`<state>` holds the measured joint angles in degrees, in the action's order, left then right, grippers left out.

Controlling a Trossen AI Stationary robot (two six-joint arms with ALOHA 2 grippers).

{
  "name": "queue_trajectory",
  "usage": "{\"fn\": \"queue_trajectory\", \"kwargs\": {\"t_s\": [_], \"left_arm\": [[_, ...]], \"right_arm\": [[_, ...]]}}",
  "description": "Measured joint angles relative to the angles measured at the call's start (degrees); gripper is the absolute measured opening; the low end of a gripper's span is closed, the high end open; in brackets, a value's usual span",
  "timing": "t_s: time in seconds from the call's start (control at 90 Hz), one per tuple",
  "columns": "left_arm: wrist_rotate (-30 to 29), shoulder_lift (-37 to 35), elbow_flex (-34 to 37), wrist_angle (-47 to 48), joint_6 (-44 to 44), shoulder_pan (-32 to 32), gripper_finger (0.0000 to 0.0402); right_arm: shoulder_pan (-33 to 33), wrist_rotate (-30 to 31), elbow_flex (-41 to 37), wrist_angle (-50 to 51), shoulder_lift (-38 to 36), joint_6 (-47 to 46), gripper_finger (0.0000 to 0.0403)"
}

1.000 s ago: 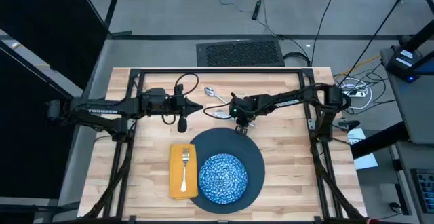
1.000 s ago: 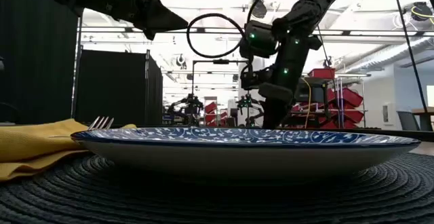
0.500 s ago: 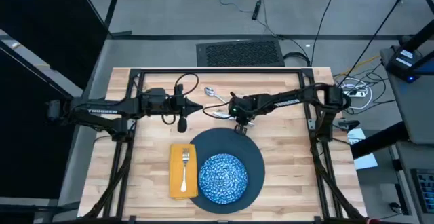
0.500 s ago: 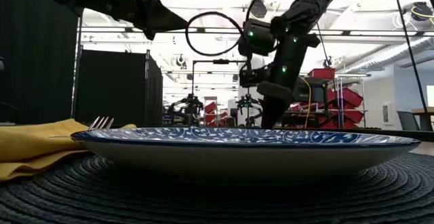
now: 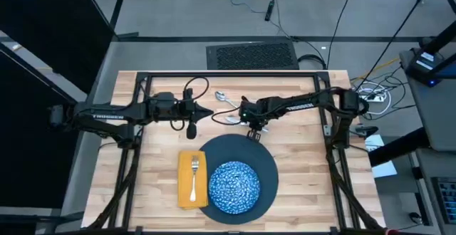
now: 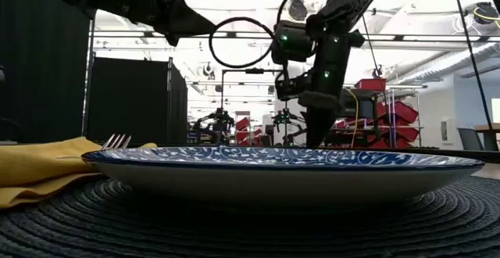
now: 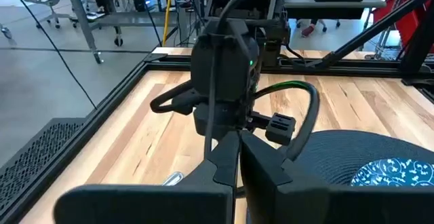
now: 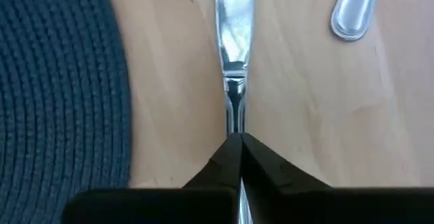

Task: Set table place
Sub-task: Put the silver table knife on the blue table mat to the right of the blue plate

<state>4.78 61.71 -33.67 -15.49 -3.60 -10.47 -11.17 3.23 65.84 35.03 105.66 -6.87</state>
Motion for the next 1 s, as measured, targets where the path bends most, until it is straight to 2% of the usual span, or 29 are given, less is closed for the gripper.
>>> {"fn": "queue_trajectory", "kwargs": {"t_s": [0.189,0.444,0.567,1.0], "left_arm": [[0.0,0.0,0.0,0.0,0.1,0.0,0.0],[0.0,0.0,0.0,0.0,0.1,0.0,0.0],[0.0,0.0,0.0,0.0,0.1,0.0,0.0],[0.0,0.0,0.0,0.0,0.1,0.0,0.0]], "right_arm": [[0.0,-0.3,0.1,-0.4,0.0,0.3,0.0015],[0.0,-0.1,0.1,-0.6,-0.1,0.4,0.0106],[0.0,-0.1,0.1,-1.0,-0.1,0.4,0.0133],[0.0,-0.2,-1.7,-5.1,0.1,0.2,0.0135]]}}
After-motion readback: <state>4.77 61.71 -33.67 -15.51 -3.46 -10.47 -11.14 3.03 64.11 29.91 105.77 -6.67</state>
